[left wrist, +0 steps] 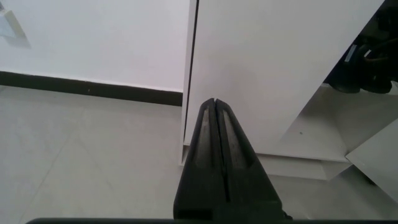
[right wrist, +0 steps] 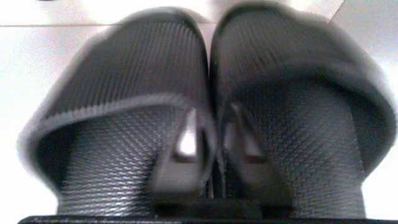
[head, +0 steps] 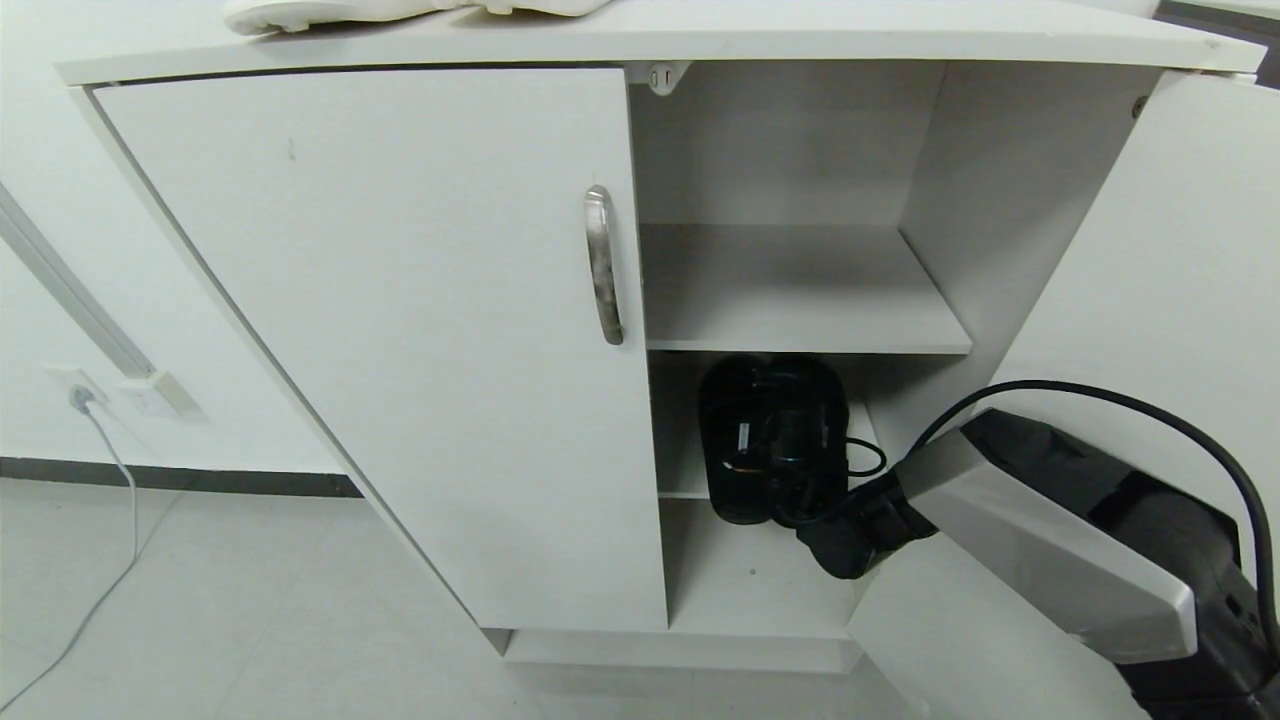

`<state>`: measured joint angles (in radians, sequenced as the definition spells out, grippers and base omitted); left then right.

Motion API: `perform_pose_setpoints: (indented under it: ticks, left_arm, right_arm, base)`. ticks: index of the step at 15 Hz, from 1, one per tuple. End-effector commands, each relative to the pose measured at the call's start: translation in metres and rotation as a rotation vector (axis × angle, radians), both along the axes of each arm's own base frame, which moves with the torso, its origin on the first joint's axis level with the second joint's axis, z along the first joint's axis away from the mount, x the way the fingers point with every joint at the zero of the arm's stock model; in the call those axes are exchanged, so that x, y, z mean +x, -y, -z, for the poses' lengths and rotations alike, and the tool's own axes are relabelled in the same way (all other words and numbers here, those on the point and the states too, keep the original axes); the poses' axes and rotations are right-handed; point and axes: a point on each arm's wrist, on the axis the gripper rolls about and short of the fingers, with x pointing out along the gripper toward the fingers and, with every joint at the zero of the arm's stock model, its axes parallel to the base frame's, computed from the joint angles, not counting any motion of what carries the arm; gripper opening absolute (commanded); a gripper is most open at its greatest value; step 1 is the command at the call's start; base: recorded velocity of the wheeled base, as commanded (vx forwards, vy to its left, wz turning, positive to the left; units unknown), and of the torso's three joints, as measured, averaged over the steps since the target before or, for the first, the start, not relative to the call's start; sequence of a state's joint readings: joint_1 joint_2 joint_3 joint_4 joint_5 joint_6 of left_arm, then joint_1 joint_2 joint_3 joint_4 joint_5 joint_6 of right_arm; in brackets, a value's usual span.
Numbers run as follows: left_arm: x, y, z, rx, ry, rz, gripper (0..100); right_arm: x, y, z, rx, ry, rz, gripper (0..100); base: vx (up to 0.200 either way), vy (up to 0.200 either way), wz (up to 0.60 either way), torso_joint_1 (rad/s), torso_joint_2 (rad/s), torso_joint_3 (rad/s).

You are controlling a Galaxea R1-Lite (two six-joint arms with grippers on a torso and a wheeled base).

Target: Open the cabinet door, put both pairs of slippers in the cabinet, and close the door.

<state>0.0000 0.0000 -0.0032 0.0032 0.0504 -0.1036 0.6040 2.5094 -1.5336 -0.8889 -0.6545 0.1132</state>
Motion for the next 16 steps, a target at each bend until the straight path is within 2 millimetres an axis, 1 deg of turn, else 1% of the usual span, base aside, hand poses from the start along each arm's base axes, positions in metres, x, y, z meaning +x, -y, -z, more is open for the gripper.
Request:
perform_pose_setpoints:
  ticks: [1,4,8,9,13,16]
  left_arm:
    - [0.000,0.000,0.000,0.001,0.000,0.000,0]
    - [0.000,0.000,0.000,0.001,-0.002,0.000,0]
    - [0.000,0.000,0.000,0.001,0.000,0.000,0]
    - [0.000,0.000,0.000,0.001,0.000,0.000,0]
    - [0.000,0.000,0.000,0.002,0.000,0.000,0]
    - [0.000,0.000,0.000,0.002,-0.002,0.000,0]
  right_arm:
    - [0.006,0.002,0.001,-0.001,-0.002,0.011,0]
    - [0.012,0.003,0.003,-0.002,-0.003,0.019,0]
    - [0.015,0.004,0.009,-0.003,-0.014,0.021,0]
    - [0.015,0.004,0.009,-0.002,-0.014,0.021,100]
    - [0.011,0.006,0.013,-0.014,-0.032,0.021,100]
    - [-0.003,0.010,0.007,-0.017,-0.036,0.015,100]
  base:
    - [0.000,0.000,0.00,0.000,0.00,0.000]
    - [0.000,0.000,0.00,0.000,0.00,0.000]
    - [0.000,0.000,0.00,0.000,0.00,0.000]
    - [0.000,0.000,0.00,0.000,0.00,0.000]
    - [0.000,0.000,0.00,0.000,0.00,0.000]
    - [0.000,0.000,0.00,0.000,0.00,0.000]
